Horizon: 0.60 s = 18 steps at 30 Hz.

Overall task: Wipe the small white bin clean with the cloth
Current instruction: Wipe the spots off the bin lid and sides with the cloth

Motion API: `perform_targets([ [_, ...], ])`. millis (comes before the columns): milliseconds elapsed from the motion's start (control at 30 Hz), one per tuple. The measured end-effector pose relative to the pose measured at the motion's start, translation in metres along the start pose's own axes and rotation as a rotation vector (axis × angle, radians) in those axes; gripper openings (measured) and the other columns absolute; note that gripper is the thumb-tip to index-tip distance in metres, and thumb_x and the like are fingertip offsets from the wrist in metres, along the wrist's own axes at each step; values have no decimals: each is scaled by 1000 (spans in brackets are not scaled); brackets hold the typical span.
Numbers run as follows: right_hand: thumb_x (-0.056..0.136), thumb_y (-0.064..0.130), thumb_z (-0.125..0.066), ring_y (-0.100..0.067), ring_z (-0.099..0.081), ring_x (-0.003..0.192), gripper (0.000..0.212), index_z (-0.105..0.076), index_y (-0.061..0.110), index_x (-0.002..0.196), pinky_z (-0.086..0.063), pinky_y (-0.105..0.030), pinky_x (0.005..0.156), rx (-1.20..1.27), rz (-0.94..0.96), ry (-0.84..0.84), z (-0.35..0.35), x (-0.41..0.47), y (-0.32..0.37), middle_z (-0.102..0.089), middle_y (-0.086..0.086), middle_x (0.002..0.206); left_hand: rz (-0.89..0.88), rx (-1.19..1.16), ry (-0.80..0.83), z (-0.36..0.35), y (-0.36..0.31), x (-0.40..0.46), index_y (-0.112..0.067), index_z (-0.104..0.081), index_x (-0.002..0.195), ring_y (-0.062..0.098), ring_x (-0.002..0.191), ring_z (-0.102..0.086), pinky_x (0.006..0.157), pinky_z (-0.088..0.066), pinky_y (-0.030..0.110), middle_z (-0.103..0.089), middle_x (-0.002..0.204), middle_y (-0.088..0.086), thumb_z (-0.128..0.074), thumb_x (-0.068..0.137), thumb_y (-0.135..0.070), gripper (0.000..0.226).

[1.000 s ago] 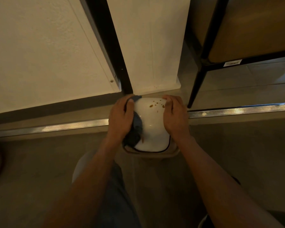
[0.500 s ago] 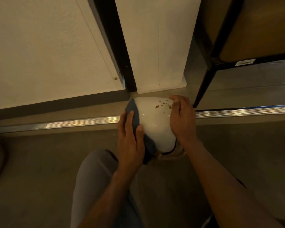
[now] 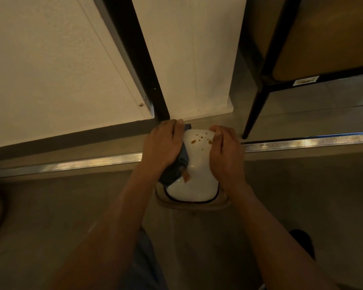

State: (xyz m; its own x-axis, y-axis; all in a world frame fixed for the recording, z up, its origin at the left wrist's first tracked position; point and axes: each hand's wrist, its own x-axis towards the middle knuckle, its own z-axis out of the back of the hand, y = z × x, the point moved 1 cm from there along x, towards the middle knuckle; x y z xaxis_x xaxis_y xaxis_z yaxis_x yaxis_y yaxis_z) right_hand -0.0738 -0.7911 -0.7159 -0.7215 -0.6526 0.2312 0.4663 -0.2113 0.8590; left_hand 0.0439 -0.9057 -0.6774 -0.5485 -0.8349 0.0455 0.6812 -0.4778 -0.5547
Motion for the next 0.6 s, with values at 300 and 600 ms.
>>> perform_targets([
  [300,102,27,-33,-4,-51,103,37,-60,10,121,-31,1,88,48,-22,43,1,0,-2,-60,-3,119,-34,-274,-143,-7,28,-41,-27,-55,129,16,118,-52,103,-45,36,-52,130,-3,-35,107,-38,32],
  [600,101,23,-35,1,-48,97,33,-61,10,117,-29,4,84,39,-19,11,-1,0,-1,-60,-3,115,-175,113,-126,-10,-4,-23,-14,-65,115,25,109,-58,99,-38,33,-65,114,7,-32,105,-35,41],
])
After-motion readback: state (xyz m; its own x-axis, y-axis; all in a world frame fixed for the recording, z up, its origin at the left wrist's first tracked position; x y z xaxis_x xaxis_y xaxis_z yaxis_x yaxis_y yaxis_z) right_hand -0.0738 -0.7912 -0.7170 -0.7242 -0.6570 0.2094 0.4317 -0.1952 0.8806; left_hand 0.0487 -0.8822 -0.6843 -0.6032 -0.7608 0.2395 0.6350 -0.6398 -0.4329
